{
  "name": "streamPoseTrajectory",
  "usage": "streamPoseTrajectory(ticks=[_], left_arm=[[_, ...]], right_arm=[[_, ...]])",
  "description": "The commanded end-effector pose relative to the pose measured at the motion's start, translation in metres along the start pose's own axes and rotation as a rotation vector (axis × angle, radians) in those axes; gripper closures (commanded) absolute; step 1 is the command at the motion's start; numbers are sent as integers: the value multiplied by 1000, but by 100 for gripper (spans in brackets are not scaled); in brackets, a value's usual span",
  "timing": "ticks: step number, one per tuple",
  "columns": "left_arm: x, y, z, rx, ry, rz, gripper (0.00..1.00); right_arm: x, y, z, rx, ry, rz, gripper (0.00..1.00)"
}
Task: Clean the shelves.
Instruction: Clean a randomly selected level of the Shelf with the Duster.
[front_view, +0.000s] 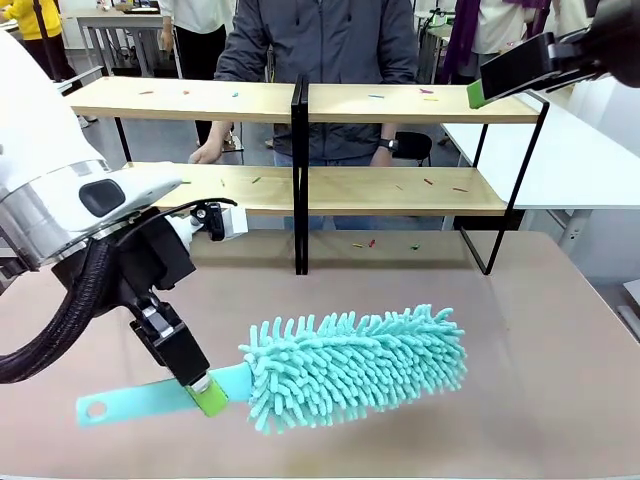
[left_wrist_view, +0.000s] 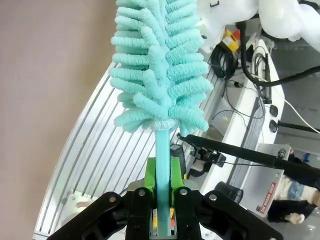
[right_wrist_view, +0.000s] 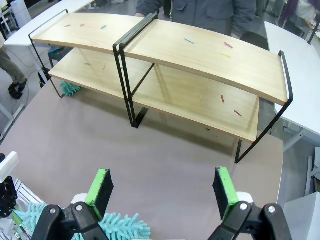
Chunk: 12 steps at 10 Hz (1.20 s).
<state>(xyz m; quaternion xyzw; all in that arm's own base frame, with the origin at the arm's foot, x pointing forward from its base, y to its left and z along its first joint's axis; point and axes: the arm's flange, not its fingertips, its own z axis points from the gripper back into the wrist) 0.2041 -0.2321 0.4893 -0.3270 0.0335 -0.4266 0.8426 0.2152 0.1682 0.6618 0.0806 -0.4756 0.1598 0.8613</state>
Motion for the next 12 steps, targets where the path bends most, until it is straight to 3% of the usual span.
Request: streamPoseTrajectory(ticks=[1, 2, 5, 8, 12], left_arm=[[23, -2, -15, 9, -71, 90, 87], [47, -9, -31, 65, -140, 213, 87], [98, -8, -72, 233, -151, 351, 87], [147, 0, -96, 422, -370, 500, 87], [187, 27, -113, 560, -348, 624, 87]], right_arm=[[-1, 0, -1, 2, 2, -1, 0], [-1, 0, -1, 2, 2, -1, 0], [-1, 0, -1, 2, 2, -1, 0], [-1, 0, -1, 2, 2, -1, 0], [-1, 0, -1, 2, 2, -1, 0]])
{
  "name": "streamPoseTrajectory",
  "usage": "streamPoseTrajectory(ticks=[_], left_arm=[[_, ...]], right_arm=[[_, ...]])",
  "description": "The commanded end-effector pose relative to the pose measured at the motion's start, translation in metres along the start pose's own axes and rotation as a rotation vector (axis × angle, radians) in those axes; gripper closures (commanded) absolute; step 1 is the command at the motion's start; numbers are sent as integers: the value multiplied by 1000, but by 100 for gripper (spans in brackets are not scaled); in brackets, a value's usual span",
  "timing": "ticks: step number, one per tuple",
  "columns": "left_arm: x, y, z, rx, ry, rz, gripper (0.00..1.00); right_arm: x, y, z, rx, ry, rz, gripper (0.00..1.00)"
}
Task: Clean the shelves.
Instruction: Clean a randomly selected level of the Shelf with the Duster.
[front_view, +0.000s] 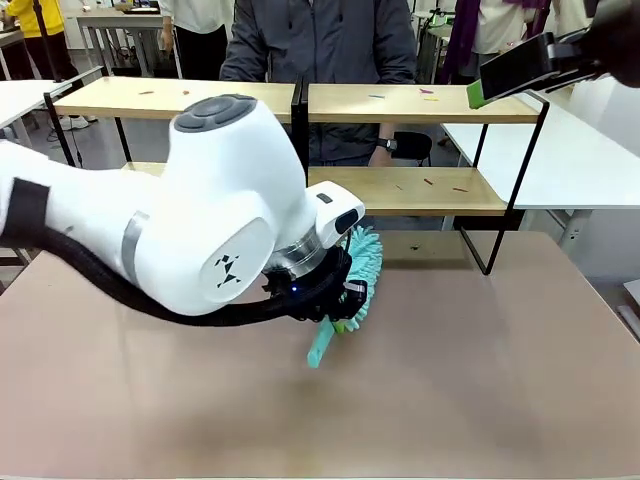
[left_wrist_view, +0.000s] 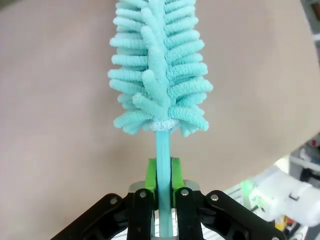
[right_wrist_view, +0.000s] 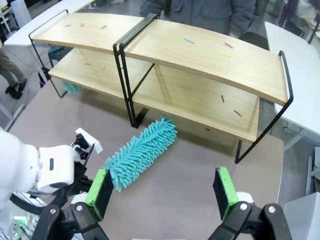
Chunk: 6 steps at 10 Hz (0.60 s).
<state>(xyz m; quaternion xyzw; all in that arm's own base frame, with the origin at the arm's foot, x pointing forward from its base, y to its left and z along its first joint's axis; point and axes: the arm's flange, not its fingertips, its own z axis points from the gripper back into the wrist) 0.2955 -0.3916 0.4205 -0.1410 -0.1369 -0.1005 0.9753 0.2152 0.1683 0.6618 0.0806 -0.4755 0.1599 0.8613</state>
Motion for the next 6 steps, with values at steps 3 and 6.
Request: streamPoseTrajectory(ticks=[3, 6], left_arm=[[41, -18, -16, -53, -171, 146, 87], [29, -9, -7, -22, -57, 81, 87]], right_arm=[[-1, 0, -1, 2, 2, -1, 0], [-1, 0, -1, 2, 2, -1, 0]])
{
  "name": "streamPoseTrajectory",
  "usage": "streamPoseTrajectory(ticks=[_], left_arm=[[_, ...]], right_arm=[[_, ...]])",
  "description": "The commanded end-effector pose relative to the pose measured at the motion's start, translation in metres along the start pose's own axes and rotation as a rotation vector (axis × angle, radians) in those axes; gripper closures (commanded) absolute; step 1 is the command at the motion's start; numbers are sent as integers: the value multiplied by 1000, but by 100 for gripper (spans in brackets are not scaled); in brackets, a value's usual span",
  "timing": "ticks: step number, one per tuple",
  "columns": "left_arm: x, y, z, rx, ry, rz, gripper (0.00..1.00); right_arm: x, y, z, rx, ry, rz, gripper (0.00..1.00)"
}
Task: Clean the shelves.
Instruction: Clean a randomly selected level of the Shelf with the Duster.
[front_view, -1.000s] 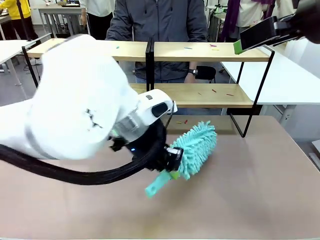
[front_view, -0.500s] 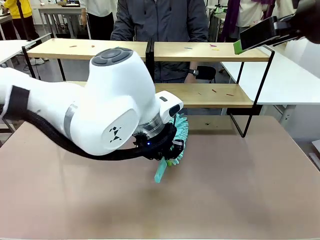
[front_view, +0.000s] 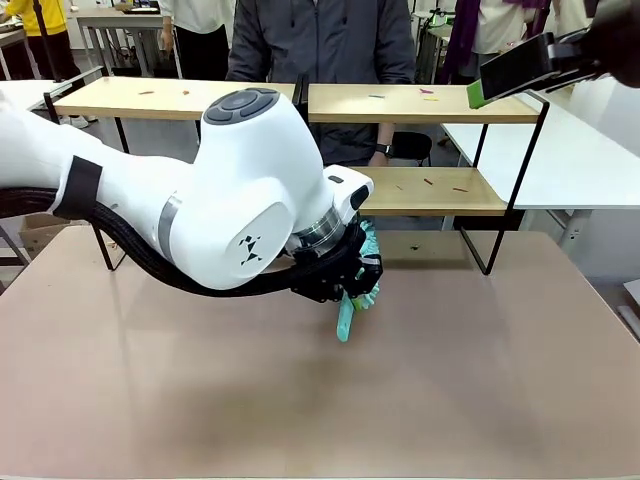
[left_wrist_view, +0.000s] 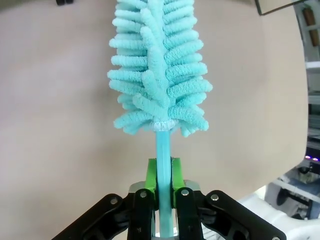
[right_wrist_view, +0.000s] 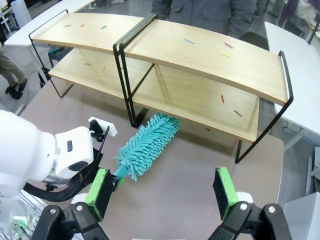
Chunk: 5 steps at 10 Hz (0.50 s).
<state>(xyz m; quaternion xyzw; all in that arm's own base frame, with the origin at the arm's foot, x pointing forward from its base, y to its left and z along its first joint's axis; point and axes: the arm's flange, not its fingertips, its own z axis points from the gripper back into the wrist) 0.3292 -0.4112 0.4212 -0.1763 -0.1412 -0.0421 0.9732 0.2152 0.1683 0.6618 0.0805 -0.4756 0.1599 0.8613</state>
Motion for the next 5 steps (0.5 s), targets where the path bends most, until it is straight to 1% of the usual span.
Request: streamPoseTrajectory(ticks=[1, 3, 4, 5], left_arm=[[-6, 2, 7, 29, -25, -42, 87], [-6, 2, 7, 29, -25, -42, 87], [-6, 0, 2, 9, -3, -22, 87], [-3, 5, -3, -61, -94, -4, 87]], right_arm=[[-1, 0, -1, 3, 2, -1, 0], [-1, 0, -1, 3, 2, -1, 0], [-1, 0, -1, 3, 2, -1, 0], [-1, 0, -1, 3, 2, -1, 0]])
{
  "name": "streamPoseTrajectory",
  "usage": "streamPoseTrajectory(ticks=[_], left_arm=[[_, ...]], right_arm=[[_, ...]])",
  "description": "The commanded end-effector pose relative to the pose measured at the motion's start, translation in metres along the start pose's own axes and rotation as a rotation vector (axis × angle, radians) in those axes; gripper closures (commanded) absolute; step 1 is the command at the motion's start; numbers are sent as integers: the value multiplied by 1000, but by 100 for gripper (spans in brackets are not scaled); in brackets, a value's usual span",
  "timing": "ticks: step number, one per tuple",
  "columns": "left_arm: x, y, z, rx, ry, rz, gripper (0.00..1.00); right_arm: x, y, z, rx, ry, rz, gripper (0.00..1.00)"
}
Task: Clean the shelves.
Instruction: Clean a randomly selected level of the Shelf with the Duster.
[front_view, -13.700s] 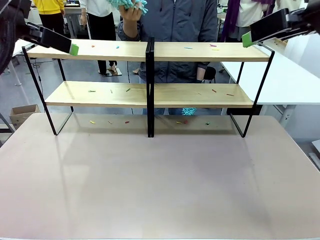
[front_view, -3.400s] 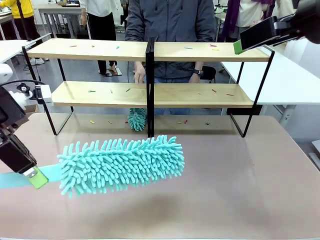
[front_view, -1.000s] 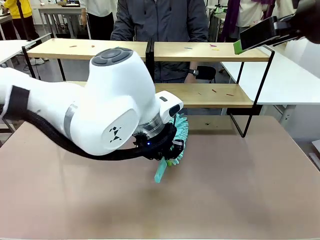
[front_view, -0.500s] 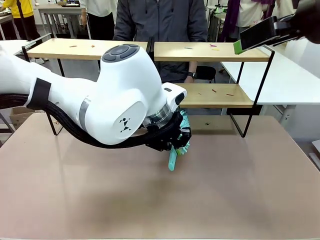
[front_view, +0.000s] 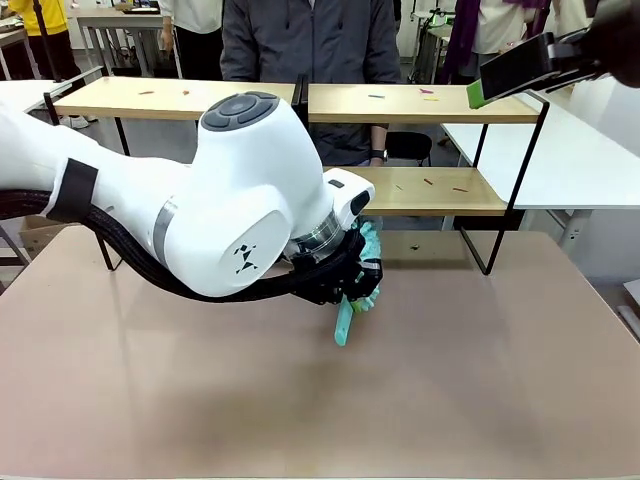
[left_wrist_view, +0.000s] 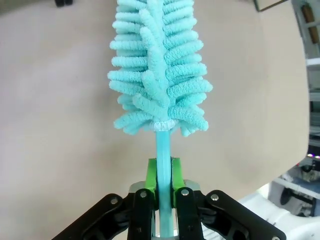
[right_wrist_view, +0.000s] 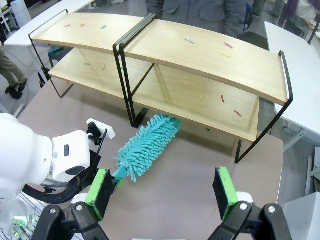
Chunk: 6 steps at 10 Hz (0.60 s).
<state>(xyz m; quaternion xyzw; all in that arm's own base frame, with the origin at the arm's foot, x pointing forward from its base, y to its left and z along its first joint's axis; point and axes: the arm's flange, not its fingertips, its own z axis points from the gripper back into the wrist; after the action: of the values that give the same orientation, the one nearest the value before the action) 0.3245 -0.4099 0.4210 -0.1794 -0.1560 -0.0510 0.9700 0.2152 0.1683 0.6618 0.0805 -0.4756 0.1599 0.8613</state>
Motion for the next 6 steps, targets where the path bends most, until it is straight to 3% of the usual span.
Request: streamPoseTrajectory(ticks=[1, 3, 6], left_arm=[[5, 9, -8, -62, -101, -21, 87], [15, 19, -14, -7, -160, -33, 87], [27, 25, -23, 52, -165, -12, 87]], right_arm=[[-1, 0, -1, 3, 2, -1, 0], [-1, 0, -1, 3, 2, -1, 0], [-1, 0, -1, 3, 2, -1, 0]])
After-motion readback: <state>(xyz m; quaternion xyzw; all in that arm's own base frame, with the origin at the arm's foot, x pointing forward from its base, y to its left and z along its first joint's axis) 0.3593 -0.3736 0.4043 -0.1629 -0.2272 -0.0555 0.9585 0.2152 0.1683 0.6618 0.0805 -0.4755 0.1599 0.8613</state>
